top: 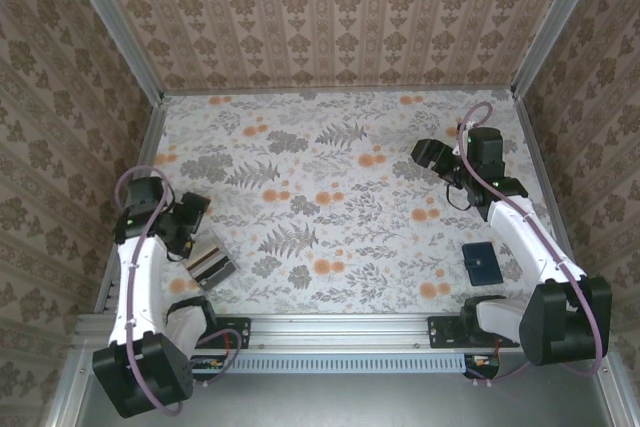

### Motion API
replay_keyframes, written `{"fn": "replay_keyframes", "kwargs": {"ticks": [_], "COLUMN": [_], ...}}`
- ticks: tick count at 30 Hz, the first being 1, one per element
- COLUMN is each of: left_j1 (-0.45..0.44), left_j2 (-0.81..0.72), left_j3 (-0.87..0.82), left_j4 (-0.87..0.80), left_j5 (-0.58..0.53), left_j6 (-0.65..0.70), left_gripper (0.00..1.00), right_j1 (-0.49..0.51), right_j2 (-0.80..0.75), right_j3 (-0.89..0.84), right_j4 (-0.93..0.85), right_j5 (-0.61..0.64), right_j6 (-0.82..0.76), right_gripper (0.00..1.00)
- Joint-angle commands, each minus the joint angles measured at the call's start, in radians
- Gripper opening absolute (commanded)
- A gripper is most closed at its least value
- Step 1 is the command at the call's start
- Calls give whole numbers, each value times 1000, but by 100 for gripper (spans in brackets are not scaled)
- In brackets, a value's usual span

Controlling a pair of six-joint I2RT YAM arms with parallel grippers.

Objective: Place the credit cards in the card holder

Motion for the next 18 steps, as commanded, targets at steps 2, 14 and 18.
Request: {"fn": "replay_keyframes", "kwargs": {"ticks": [2,14,18], "left_j1": [-125,-274,-276], "left_j2": [64,369,388], "left_j3": [39,191,201], "left_j4": [-4,-35,-46], "left_j5": [-125,-204,-223], "left_j6": [-217,28,80], "left_gripper": [86,72,68], "right_j1": [6,4,4], "right_j2": [15,-30,-63], "right_j3": [32,54,25], "right_j4": [-71,-184,-153], "right_j5": [-25,-40,-6], "right_j6": [22,-31,-1], "right_gripper": [84,81,79]}}
